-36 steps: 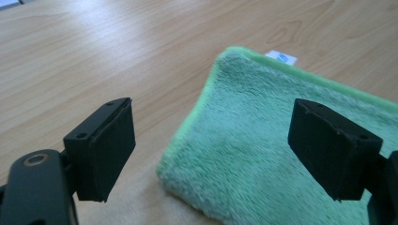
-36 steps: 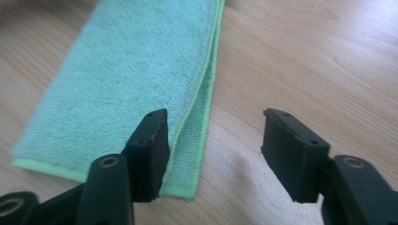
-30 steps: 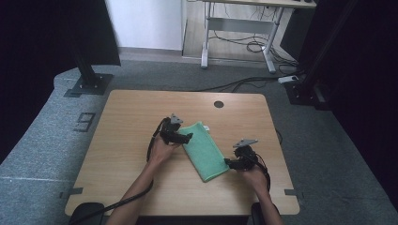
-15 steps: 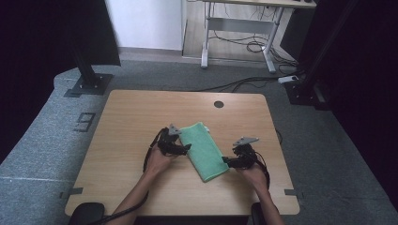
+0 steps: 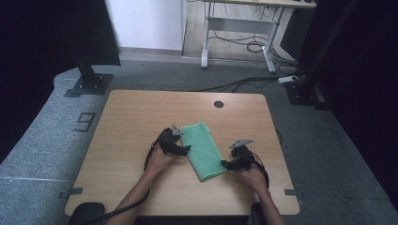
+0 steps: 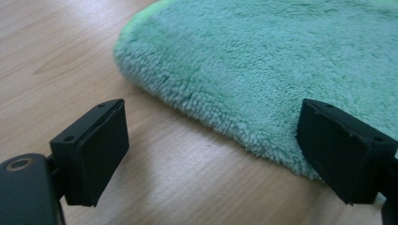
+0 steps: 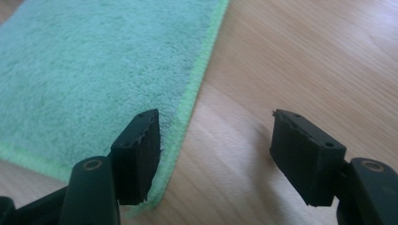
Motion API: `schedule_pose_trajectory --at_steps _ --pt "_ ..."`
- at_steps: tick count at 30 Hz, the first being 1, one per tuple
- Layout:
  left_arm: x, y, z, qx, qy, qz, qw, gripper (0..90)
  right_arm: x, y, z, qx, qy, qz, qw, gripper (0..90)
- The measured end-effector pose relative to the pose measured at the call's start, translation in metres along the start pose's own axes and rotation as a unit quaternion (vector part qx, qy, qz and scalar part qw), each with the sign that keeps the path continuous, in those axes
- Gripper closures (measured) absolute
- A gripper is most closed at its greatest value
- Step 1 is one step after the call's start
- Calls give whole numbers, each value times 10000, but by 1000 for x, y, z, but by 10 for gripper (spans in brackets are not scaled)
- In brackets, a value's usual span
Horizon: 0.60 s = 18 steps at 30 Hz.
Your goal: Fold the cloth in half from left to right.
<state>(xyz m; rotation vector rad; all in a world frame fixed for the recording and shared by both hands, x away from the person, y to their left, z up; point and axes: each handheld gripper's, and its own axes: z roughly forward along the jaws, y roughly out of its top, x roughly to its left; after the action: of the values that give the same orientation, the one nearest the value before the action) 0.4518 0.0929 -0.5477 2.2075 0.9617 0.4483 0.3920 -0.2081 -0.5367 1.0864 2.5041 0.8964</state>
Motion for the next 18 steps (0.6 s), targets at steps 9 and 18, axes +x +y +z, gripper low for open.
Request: schedule_pose_trajectory --at_steps 9,18 --pt "19 0 0 93 16 -111 9999 91 24 3 6 -114 188 -191 9996 333" --pt "38 -4 -4 162 139 -201 9996 91 53 16 19 -217 342 -345 9986 322"
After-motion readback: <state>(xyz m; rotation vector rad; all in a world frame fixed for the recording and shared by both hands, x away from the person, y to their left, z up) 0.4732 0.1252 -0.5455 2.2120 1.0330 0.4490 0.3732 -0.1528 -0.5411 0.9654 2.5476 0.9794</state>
